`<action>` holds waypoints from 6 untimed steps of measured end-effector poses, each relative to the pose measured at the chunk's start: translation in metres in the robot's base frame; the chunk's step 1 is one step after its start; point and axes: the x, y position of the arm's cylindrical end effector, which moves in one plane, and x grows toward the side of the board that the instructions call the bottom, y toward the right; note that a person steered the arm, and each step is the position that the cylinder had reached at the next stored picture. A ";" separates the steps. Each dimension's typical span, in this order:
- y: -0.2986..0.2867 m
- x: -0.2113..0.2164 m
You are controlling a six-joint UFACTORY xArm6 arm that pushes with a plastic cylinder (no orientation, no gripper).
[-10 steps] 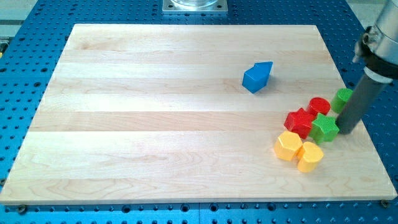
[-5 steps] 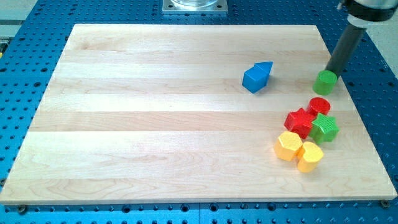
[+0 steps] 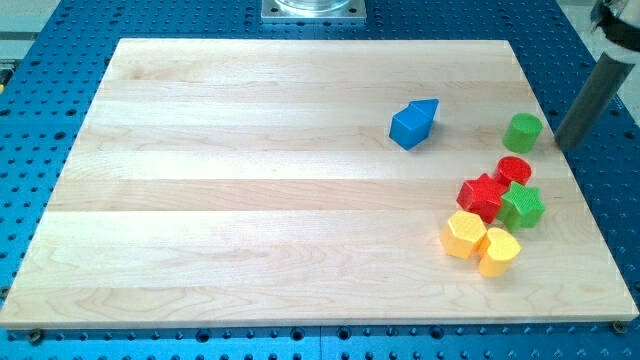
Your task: Slide the green circle towards the blue blocks
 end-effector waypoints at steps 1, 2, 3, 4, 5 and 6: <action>-0.033 0.009; -0.076 0.009; -0.094 0.009; -0.080 0.009; -0.020 0.008; -0.010 -0.008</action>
